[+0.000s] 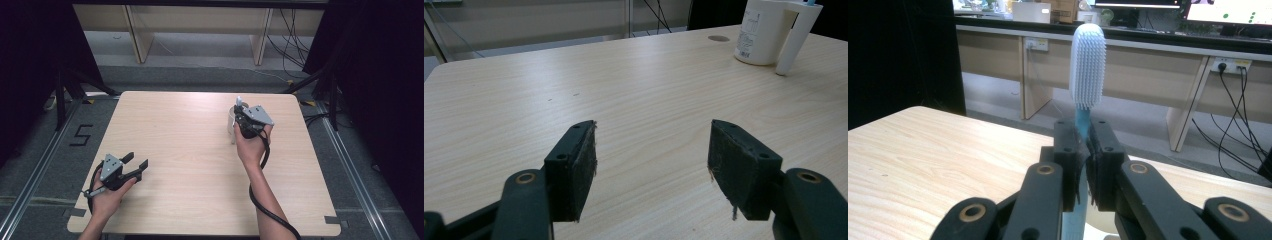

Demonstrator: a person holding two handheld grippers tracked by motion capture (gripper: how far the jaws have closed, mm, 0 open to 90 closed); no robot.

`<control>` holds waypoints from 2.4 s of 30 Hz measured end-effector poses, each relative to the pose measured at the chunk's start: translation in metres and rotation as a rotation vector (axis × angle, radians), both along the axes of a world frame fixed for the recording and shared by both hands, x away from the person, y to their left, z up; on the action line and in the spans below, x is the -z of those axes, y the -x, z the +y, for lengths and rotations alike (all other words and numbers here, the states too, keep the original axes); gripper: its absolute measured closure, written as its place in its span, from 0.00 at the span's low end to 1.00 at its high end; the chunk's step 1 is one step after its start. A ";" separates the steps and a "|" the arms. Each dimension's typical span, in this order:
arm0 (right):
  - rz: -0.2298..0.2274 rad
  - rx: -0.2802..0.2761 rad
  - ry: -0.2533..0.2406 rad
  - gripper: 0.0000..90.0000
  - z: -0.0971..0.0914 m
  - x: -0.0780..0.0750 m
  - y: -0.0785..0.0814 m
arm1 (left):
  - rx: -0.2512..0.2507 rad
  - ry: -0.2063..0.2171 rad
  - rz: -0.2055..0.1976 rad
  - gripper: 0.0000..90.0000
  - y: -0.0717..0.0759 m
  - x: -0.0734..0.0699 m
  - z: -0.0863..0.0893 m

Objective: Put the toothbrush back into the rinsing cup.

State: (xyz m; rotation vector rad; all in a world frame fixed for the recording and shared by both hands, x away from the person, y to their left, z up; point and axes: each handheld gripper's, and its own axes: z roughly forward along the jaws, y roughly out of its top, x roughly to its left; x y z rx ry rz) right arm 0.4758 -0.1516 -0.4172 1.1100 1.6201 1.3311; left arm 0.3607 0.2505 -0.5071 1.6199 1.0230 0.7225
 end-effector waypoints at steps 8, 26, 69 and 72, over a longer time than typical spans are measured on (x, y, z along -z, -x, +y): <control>-0.006 0.004 0.031 0.94 -0.002 0.004 -0.001 | 0.001 0.001 0.004 0.39 0.000 0.001 -0.001; 0.022 -0.004 0.024 0.93 -0.001 0.015 -0.002 | 0.005 -0.004 0.006 0.39 0.000 0.002 -0.002; 0.088 -0.009 0.050 0.53 -0.006 0.027 0.002 | 0.010 -0.009 0.011 0.39 0.000 0.004 -0.002; 0.103 -0.011 0.040 0.51 -0.007 0.026 0.005 | 0.015 0.000 0.003 0.39 -0.001 0.005 -0.003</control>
